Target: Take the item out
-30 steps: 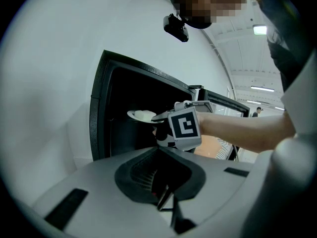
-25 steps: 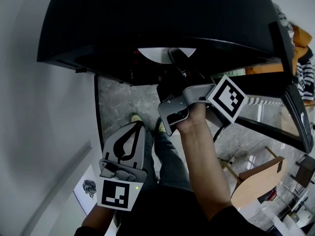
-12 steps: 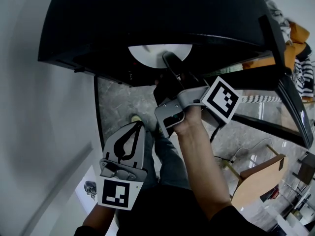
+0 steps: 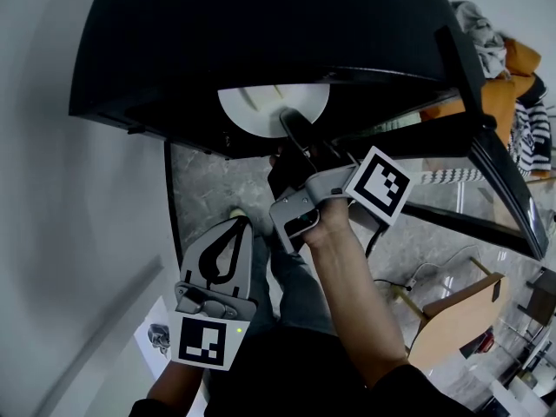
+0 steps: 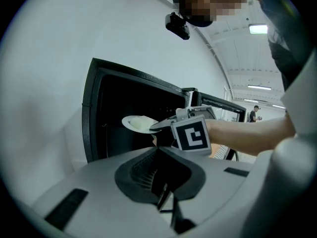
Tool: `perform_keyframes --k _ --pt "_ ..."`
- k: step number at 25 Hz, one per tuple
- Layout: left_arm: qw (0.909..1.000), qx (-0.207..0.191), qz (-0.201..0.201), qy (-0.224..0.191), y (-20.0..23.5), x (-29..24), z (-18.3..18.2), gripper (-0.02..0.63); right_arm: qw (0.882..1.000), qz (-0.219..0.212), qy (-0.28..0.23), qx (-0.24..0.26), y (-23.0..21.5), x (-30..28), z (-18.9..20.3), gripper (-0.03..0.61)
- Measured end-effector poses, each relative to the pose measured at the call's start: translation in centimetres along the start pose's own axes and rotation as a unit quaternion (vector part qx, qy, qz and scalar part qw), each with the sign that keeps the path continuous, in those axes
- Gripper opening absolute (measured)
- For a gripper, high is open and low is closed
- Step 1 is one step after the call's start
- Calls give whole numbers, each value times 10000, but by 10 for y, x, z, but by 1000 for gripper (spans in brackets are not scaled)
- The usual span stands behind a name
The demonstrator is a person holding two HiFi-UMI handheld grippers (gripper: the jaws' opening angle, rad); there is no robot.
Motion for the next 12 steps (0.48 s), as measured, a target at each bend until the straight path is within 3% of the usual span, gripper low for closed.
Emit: perform_keyframes --k 12 --pt "9997 -102 -51 -219 -10 3 -22 9 9994 215 246 126 2 39 1 25"
Point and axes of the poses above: the fingertips, and each gripper's own axes: x backward along the fingers, y to its left, z out of its underside, the point moved 8 cm from there along x, backward along the fingers, and after that the axes turned 2 degrees about z, right-handed, at the moved point
